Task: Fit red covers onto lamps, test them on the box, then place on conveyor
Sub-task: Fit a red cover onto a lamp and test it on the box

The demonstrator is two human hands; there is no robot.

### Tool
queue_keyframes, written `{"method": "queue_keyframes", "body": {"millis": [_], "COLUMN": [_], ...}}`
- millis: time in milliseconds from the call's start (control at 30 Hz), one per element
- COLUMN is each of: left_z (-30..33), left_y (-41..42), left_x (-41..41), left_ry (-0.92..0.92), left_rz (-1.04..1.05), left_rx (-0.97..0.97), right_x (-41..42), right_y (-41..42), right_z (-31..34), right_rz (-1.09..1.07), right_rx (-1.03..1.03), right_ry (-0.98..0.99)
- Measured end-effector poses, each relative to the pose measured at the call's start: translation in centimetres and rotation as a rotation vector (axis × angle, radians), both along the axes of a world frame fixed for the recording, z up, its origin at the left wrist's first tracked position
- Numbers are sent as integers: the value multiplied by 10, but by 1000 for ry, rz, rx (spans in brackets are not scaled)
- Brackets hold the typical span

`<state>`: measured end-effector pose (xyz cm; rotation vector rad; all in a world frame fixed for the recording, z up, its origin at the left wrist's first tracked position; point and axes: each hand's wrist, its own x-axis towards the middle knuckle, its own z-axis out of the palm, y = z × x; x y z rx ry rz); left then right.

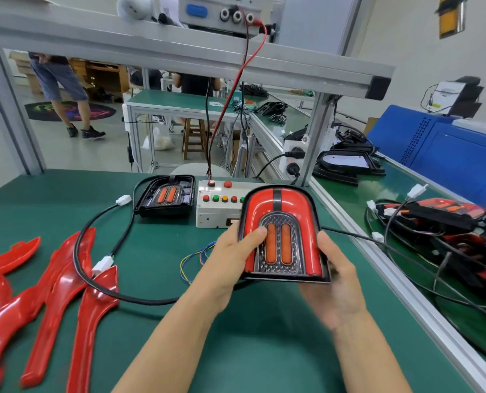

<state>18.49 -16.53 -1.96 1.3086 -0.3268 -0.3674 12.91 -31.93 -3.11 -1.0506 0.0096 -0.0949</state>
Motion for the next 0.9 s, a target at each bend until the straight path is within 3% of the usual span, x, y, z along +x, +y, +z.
{"method": "queue_keyframes", "body": {"millis": [200, 367, 500, 733, 833, 900], "left_z": [6, 10, 17, 14, 29, 38], "left_y": [-4, 2, 1, 13, 49, 85], "left_x": [-3, -3, -2, 11, 39, 64], "left_ry": [-7, 4, 74, -241, -362, -340], "left_rz": [30, 78, 97, 216, 502, 630], "left_rx": [52, 211, 255, 910, 1037, 1219], "right_x": [1, 5, 10, 13, 11, 11], "right_y": [4, 4, 12, 19, 21, 21], "right_z": [-4, -12, -19, -23, -18, -15], "right_rz": [255, 460, 455, 359, 340, 368], "right_rx": [206, 320, 367, 352, 370, 382], "right_ry": [-21, -40, -82, -81, -76, -89]}}
